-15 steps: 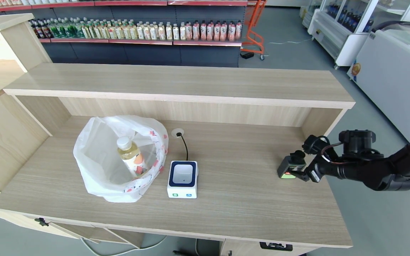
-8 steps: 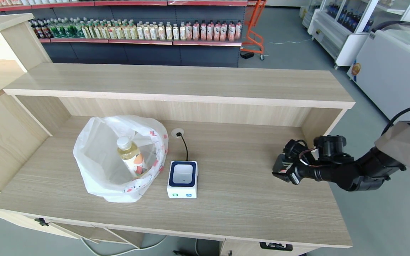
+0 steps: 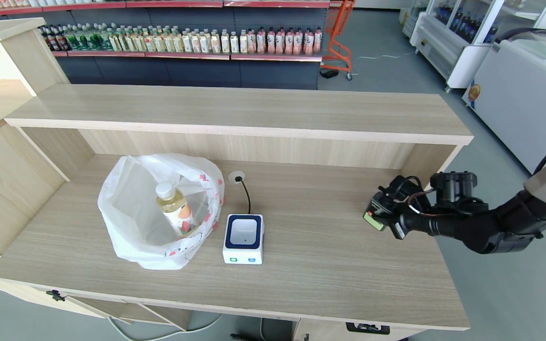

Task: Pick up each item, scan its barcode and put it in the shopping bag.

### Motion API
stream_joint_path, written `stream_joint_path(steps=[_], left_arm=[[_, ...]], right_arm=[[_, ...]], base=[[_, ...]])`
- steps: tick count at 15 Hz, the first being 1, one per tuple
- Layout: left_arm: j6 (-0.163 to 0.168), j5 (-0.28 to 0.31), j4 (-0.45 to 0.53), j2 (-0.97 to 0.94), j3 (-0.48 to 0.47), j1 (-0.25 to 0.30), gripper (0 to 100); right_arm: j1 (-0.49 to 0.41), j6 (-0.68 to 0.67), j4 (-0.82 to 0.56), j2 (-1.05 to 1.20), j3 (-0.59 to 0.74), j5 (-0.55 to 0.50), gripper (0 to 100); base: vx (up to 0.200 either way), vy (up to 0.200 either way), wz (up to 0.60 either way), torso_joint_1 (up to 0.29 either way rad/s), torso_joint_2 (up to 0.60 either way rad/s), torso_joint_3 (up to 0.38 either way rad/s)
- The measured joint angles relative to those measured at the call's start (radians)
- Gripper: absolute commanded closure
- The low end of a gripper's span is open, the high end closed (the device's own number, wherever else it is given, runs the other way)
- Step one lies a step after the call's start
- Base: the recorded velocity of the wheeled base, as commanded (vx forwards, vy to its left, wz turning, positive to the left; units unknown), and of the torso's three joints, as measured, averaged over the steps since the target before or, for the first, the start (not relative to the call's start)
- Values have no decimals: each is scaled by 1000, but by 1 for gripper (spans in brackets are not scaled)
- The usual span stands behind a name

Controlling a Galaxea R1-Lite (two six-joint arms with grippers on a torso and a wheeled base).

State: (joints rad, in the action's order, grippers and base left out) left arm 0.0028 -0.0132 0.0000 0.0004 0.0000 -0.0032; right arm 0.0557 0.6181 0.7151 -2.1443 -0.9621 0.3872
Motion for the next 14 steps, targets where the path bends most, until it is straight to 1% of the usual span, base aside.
stream_joint_path(steps=[2,3,4,5,6,7,8,9,10,12,13,14], left_arm=[[0,0,0,0,0,0,0],[0,0,0,0,0,0,0],[0,0,0,0,0,0,0],[0,0,0,0,0,0,0],[0,0,0,0,0,0,0],[0,0,0,0,0,0,0],[0,0,0,0,0,0,0],[0,0,0,0,0,0,0],[0,0,0,0,0,0,0],[0,0,0,0,0,0,0],[0,0,0,0,0,0,0],[0,0,0,0,0,0,0]], right_arm=[[-21,13,74,91,92,0,100],[-39,53,136,146,171,1,100],[-63,138,223,197,256,2,100],[-86,258,328,238,336,7,100],[-110,439,459,282,433,35,100],[-120,595,538,325,510,110,100],[-116,740,577,367,563,203,100],[-87,911,578,409,597,280,100],[-29,1056,562,444,616,331,100],[133,1323,495,500,638,387,100],[193,1407,458,519,645,401,100],[254,1534,417,533,651,401,100]], base=[[0,0,0,0,0,0],[0,0,0,0,0,0],[0,0,0,0,0,0],[0,0,0,0,0,0],[0,0,0,0,0,0],[0,0,0,0,0,0],[0,0,0,0,0,0],[0,0,0,0,0,0],[0,0,0,0,0,0],[0,0,0,0,0,0],[0,0,0,0,0,0],[0,0,0,0,0,0]])
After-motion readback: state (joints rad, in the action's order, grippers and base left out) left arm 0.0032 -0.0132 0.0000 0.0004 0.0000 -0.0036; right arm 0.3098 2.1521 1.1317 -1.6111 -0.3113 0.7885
